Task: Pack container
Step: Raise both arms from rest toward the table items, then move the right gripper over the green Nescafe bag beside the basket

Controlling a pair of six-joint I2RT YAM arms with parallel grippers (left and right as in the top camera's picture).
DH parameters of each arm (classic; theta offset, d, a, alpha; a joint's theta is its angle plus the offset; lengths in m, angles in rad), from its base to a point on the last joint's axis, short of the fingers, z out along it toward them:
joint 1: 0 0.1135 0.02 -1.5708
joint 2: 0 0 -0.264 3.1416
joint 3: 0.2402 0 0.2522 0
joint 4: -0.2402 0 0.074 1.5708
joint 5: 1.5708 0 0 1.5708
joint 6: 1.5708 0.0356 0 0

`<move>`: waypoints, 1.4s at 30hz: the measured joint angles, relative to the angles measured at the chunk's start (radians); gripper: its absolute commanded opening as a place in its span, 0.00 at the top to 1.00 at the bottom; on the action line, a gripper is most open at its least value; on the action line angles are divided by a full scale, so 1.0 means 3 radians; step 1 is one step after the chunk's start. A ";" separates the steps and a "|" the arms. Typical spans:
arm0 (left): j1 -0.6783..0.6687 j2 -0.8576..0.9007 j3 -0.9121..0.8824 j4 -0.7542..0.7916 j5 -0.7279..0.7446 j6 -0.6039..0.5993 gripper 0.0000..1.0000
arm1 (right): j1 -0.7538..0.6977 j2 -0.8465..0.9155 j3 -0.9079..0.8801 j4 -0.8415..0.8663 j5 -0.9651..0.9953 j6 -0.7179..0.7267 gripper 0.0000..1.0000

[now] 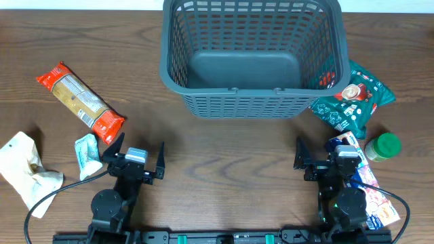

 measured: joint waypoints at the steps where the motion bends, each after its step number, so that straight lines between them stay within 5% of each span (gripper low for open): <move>1: 0.0000 0.0000 0.0000 0.0001 0.0001 0.0000 0.01 | 0.0000 0.0000 0.0000 0.0017 -0.0001 0.0000 0.01; 13: 0.0000 0.0060 0.0000 -0.0005 -0.0001 -0.0050 0.02 | 0.0000 0.0000 -0.0001 0.0207 -0.0126 0.0135 0.01; 23: 0.0000 0.0271 0.0243 -0.0309 -0.0114 -0.1006 0.01 | -0.0001 0.0378 0.0439 -0.0271 -0.0182 0.0258 0.01; 31: 0.0000 0.1404 0.1715 -0.0932 -0.0238 -0.1203 0.02 | -0.0060 0.1639 0.2009 -0.1265 -0.0249 0.0240 0.01; 42: 0.0000 0.3396 0.4182 -0.3061 -0.0248 -0.1160 0.02 | -0.0348 0.3592 0.4288 -0.3103 -0.0455 0.0097 0.00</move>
